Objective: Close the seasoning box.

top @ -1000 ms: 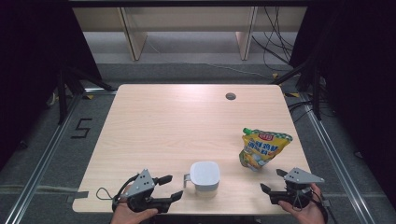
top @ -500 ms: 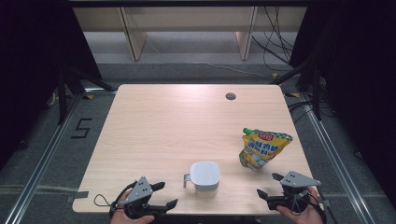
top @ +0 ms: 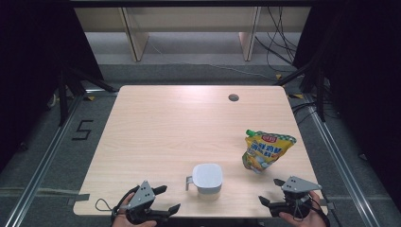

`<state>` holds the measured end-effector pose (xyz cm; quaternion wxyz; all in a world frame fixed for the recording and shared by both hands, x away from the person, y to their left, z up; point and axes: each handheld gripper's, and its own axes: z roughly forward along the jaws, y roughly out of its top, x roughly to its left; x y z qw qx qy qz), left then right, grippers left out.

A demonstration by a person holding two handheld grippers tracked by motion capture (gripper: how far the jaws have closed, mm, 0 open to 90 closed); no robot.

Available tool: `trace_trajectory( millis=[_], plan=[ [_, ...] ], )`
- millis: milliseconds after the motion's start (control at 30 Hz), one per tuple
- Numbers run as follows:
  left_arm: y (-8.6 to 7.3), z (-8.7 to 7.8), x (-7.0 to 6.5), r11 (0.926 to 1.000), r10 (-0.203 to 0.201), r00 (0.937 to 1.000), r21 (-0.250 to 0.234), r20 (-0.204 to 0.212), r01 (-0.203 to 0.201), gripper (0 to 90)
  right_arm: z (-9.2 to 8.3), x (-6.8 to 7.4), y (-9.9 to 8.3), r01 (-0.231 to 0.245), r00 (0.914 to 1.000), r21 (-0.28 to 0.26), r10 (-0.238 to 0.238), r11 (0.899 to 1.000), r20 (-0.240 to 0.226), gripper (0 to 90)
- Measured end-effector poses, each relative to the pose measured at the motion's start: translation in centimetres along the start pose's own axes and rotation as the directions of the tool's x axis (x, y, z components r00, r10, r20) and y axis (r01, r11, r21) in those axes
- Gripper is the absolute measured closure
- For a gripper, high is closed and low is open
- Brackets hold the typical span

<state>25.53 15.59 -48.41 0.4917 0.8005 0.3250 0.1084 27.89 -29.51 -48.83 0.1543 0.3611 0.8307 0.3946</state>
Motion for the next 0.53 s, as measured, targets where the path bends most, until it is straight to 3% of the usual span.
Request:
trace_trajectory(
  millis=[67, 133, 267, 333, 433, 533],
  plan=[
    [0.02, 0.0, 0.0, 1.0, -0.002, 1.0, -0.001, 0.0, 0.002, 23.2, -0.03, 0.05, 0.03, -0.006, 0.9999, 0.015, 0.006, 1.0, -0.013, 16.8],
    [0.0, 0.03, 0.03, 1.0, 0.0, 1.0, 0.002, 0.002, 0.0, 23.1, -0.09, 0.21, -0.02, -0.015, 0.9997, 0.009, 0.015, 1.0, 0.02, 16.7],
    [-0.05, 0.17, -0.04, 0.9999, -0.012, 0.9999, -0.002, 0.004, 0.012, 23.1, 0.02, 0.13, -0.05, -0.011, 0.9999, 0.015, 0.011, 1.0, 0.002, 16.8],
    [-0.04, 0.19, -0.05, 0.9999, -0.012, 0.9999, -0.003, 0.005, 0.012, 23.1, 0.0, 0.06, -0.06, -0.003, 0.9998, 0.015, 0.002, 1.0, 0.018, 16.8],
    [-0.06, 0.25, 0.03, 0.9999, -0.015, 0.9999, -0.008, 0.005, 0.015, 23.0, 0.08, -0.13, -0.07, -0.011, 0.9997, 0.029, 0.012, 1.0, -0.023, 16.8],
    [-0.05, 0.19, 0.2, 0.9999, -0.012, 0.9999, 0.001, -0.003, 0.012, 22.9, 0.07, -0.1, -0.13, -0.01, 0.9998, 0.023, 0.009, 1.0, 0.018, 16.8]
  ],
)
